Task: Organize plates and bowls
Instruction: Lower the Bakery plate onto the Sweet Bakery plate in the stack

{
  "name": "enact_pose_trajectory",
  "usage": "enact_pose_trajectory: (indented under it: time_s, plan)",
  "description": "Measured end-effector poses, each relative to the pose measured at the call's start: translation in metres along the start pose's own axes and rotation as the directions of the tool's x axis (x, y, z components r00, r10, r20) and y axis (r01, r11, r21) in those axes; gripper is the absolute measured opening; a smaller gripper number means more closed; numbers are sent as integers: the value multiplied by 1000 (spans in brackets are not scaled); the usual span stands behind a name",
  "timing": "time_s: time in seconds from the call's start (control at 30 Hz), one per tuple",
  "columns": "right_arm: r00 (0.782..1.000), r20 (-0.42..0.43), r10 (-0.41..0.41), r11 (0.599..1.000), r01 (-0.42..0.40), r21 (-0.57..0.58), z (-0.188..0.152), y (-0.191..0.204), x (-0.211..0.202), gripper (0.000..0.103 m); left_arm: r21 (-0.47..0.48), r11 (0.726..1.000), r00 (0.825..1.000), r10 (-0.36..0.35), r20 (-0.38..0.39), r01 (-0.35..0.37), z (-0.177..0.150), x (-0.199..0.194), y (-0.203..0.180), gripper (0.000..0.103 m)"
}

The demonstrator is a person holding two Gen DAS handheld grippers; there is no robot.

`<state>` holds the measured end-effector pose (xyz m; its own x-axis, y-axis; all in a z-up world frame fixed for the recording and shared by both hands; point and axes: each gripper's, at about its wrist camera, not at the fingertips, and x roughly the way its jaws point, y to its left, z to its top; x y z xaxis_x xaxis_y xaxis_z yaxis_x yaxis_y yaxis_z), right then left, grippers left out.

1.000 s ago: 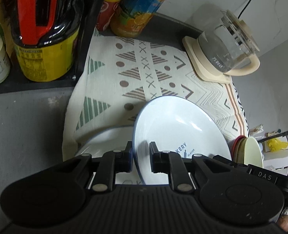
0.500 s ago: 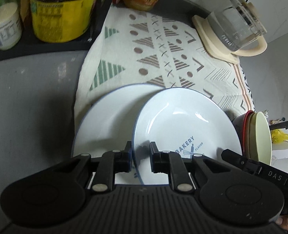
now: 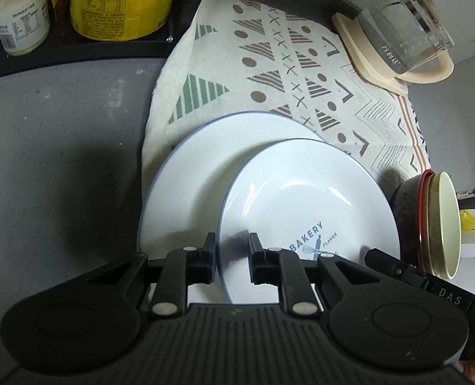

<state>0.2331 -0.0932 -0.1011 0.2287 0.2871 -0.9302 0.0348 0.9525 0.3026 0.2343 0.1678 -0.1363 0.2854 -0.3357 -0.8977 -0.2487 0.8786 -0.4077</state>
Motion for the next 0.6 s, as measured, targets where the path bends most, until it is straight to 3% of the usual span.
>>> enact_pose_trajectory:
  time_s: [0.6]
  plan:
    - [999, 7, -49, 999, 49, 9, -7, 6, 12, 11, 40, 998, 998, 51, -29, -50, 4, 6, -1, 20]
